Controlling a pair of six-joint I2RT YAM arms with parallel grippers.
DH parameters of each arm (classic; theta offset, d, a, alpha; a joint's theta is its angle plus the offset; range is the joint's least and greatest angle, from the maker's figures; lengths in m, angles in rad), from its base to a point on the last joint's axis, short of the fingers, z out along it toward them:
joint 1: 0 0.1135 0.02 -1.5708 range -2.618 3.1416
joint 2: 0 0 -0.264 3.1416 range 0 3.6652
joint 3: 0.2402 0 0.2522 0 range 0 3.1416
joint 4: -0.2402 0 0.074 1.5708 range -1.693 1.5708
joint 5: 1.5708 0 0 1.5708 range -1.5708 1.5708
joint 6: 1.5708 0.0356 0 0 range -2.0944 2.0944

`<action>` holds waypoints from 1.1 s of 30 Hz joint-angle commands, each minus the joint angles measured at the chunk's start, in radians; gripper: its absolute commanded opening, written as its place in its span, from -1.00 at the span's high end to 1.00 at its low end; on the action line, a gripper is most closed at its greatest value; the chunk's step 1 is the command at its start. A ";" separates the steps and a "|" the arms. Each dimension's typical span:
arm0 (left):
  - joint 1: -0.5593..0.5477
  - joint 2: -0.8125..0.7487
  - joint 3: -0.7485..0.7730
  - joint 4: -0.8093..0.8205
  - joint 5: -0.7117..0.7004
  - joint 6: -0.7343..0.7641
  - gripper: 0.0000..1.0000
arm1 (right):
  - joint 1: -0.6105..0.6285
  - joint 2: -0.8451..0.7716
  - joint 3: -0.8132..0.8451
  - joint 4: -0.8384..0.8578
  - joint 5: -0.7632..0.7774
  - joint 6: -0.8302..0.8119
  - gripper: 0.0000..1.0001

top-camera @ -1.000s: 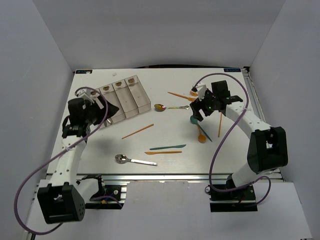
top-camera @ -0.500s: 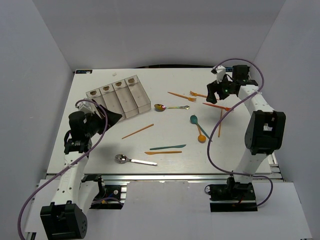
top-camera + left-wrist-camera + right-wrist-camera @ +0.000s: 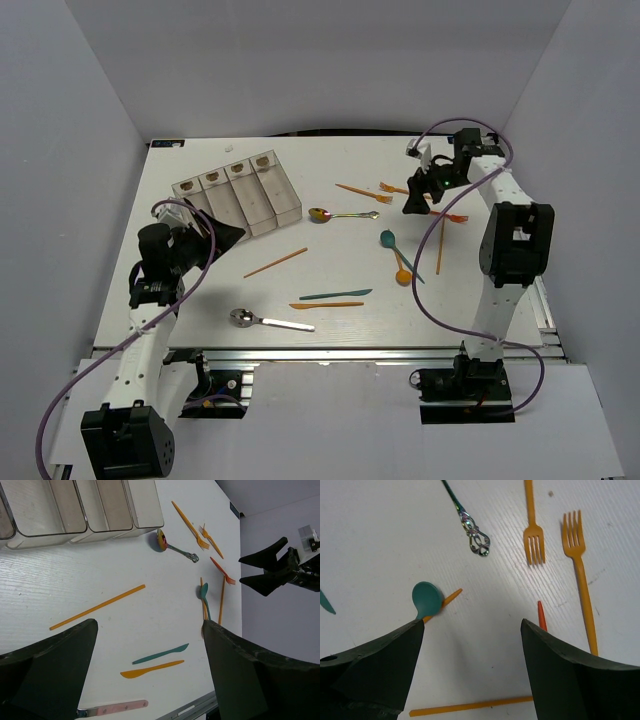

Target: Sort the eating utensils into containers

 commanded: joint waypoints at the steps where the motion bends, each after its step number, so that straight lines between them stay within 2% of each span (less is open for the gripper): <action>1: 0.003 0.001 -0.009 0.029 0.025 -0.021 -0.94 | 0.042 0.032 0.098 -0.164 -0.110 -0.226 -0.68; 4: 0.003 0.017 0.002 0.027 0.036 -0.029 -0.94 | 0.094 0.073 0.147 -0.166 -0.072 -0.289 -0.68; 11: 0.003 -0.014 0.020 -0.005 0.010 -0.032 -0.94 | 0.118 0.121 0.230 -0.120 -0.100 -0.211 -0.66; 14: 0.005 -0.017 0.005 0.000 0.008 -0.043 -0.94 | 0.131 0.084 0.166 -0.152 -0.107 -0.305 -0.64; 17: 0.005 0.000 0.003 0.009 0.016 -0.046 -0.94 | 0.178 0.024 0.114 -0.293 -0.119 -0.456 -0.60; 19: 0.005 0.015 0.006 0.014 0.022 -0.047 -0.94 | 0.213 -0.049 0.010 -0.368 -0.121 -0.566 -0.56; 21: 0.005 0.023 0.008 0.018 0.028 -0.046 -0.94 | 0.281 -0.139 -0.135 -0.366 -0.107 -0.629 -0.52; 23: 0.005 0.028 0.008 0.021 0.031 -0.049 -0.94 | 0.356 -0.202 -0.284 -0.309 -0.086 -0.614 -0.49; 27: 0.005 0.015 0.003 0.018 0.034 -0.050 -0.95 | 0.495 -0.340 -0.463 -0.171 -0.022 -0.500 -0.44; 30: 0.003 -0.003 0.000 0.001 0.034 -0.046 -0.94 | 0.610 -0.384 -0.549 0.014 0.060 -0.316 -0.33; 33: 0.005 -0.029 -0.003 -0.017 0.036 -0.040 -0.94 | 0.652 -0.372 -0.563 0.165 0.124 -0.190 -0.23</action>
